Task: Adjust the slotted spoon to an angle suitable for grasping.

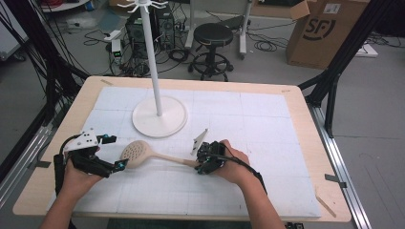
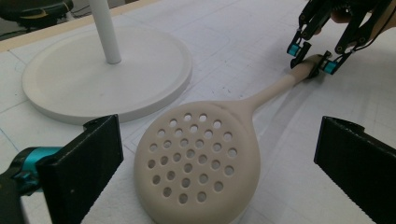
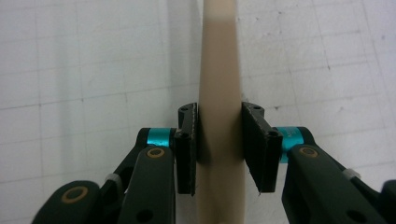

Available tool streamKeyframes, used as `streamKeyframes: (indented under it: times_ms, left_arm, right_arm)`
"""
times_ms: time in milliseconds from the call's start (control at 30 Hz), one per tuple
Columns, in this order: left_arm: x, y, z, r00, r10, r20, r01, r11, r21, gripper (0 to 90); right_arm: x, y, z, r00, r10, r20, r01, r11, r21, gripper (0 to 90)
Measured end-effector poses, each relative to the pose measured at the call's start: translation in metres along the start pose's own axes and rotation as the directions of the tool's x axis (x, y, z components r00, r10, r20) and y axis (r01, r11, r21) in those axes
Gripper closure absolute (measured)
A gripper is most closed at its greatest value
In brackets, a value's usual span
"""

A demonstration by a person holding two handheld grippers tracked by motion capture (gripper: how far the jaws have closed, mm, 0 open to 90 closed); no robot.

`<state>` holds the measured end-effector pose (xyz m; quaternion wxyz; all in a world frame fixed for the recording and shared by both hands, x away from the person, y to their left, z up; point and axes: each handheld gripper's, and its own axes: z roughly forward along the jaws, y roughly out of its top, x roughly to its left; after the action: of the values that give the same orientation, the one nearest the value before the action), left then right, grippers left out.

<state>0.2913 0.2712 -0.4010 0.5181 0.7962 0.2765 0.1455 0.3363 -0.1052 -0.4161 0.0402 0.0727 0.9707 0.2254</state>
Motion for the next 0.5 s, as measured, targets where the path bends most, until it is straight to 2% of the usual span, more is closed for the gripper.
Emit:
streamKeyframes:
  times_ms: [233, 433, 500]
  left_arm:
    - [0.000, 0.000, 0.000, 1.0000, 0.000, 0.001, 0.000, 1.0000, -0.001, 1.7]
    - [0.000, 0.000, 0.000, 1.0000, -0.002, 0.002, 0.002, 1.0000, -0.005, 1.8]
    - [0.000, 0.000, 0.000, 1.0000, 0.000, 0.003, 0.000, 1.0000, -0.005, 1.8]
  right_arm:
    - [0.000, 0.004, 0.003, 0.9999, -0.013, -0.003, 0.013, 1.000, -0.019, 68.0]
    - [0.002, 0.018, 0.010, 0.9995, -0.028, -0.013, 0.027, 0.999, -0.029, 68.0]
    - [0.003, 0.029, 0.015, 0.9984, -0.055, -0.018, 0.054, 0.998, -0.041, 67.9]
